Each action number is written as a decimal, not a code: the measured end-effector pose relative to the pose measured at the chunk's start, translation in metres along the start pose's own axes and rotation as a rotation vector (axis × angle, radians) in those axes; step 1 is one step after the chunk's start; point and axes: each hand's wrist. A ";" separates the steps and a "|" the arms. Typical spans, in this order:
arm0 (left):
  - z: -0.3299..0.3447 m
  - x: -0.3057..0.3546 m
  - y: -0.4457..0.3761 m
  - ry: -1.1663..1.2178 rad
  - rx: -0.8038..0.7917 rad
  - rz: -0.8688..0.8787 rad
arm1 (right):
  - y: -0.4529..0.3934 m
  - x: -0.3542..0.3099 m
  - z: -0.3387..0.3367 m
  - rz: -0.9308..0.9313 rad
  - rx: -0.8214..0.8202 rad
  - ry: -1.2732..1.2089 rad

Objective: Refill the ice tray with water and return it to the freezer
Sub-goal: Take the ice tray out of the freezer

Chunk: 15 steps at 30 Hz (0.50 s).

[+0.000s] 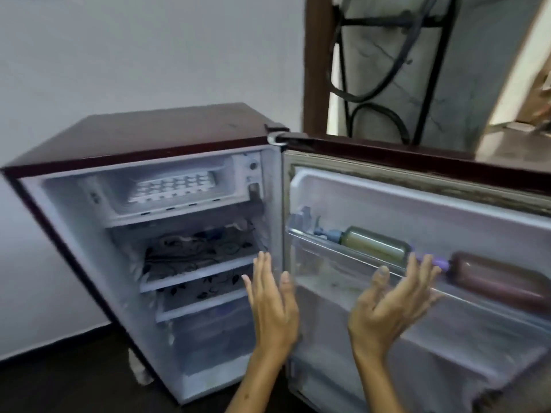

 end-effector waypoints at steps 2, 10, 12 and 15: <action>-0.022 -0.012 -0.015 0.025 0.074 -0.085 | 0.013 -0.019 0.024 -0.056 -0.119 -0.151; -0.098 -0.064 -0.068 0.122 0.308 -0.377 | 0.065 -0.095 0.123 -0.031 -0.764 -0.468; -0.108 -0.080 -0.085 0.136 0.365 -0.410 | 0.071 -0.105 0.152 0.024 -0.923 -0.480; -0.118 -0.102 -0.120 0.155 0.400 -0.432 | 0.072 -0.119 0.202 0.139 -1.054 -0.481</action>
Point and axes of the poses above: each hand's wrist, its own y-axis away from the middle knuckle, its own z-axis out of the palm, x = y × z, and after that the axes turned 1 degree about -z, right-handed
